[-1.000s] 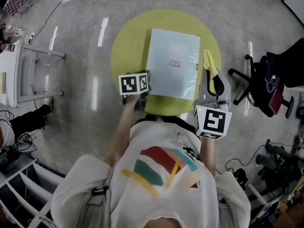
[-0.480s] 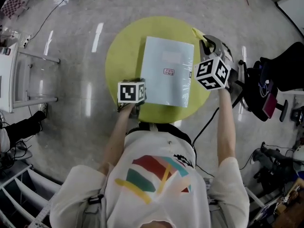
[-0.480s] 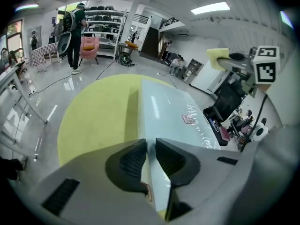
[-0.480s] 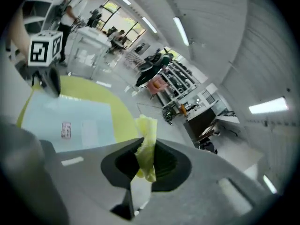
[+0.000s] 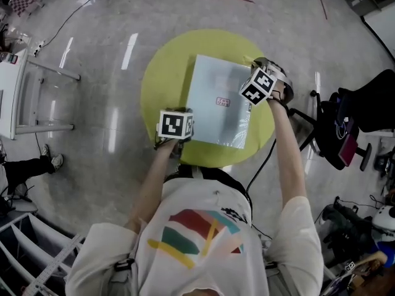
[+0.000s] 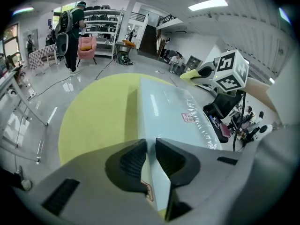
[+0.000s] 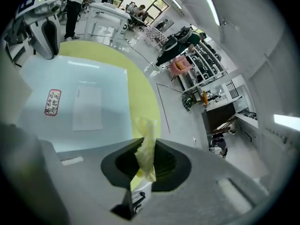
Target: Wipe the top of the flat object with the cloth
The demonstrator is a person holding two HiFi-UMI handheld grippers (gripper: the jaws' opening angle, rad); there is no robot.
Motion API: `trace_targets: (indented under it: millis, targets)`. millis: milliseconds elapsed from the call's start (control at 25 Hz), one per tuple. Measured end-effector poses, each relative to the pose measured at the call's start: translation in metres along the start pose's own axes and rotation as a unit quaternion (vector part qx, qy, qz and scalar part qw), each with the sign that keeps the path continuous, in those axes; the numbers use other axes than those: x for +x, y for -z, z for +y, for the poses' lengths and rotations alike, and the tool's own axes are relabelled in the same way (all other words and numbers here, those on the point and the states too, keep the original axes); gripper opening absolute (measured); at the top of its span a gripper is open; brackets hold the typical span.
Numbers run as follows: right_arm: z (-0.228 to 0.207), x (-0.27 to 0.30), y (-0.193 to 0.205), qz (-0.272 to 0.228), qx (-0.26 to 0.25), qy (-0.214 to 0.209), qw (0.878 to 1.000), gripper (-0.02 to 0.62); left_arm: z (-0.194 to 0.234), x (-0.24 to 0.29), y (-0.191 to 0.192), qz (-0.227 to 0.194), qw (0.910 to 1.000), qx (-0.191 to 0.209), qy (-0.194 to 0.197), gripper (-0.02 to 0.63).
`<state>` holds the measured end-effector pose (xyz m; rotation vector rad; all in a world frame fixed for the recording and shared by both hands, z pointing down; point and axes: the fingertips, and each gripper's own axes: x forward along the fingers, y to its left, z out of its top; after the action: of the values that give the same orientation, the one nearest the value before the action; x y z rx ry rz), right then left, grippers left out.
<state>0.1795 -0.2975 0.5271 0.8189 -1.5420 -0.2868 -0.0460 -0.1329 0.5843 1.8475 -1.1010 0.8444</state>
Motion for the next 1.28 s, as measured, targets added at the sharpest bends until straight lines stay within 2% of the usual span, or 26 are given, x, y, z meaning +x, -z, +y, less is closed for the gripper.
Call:
trace_targets:
  millis: [480, 680, 1000, 1280]
  targets:
    - [0.037, 0.033, -0.006, 0.027, -0.034, -0.063, 0.997, 0.028, -0.001, -0.001, -0.002, 0.019, 0.9998, 0.000, -0.004, 0.074]
    - [0.041, 0.033, -0.006, 0.023, -0.022, -0.097, 0.995, 0.026, -0.001, -0.001, -0.003, 0.024, 0.9997, -0.002, 0.000, 0.074]
    - [0.054, 0.022, -0.007, 0.020, -0.054, -0.170, 0.984, 0.026, -0.002, -0.001, -0.002, 0.026, 0.9996, -0.001, -0.002, 0.074]
    - [0.083, -0.002, -0.008, 0.014, -0.036, -0.255, 0.966, 0.026, -0.002, -0.001, -0.002, 0.023, 0.9997, -0.004, -0.003, 0.074]
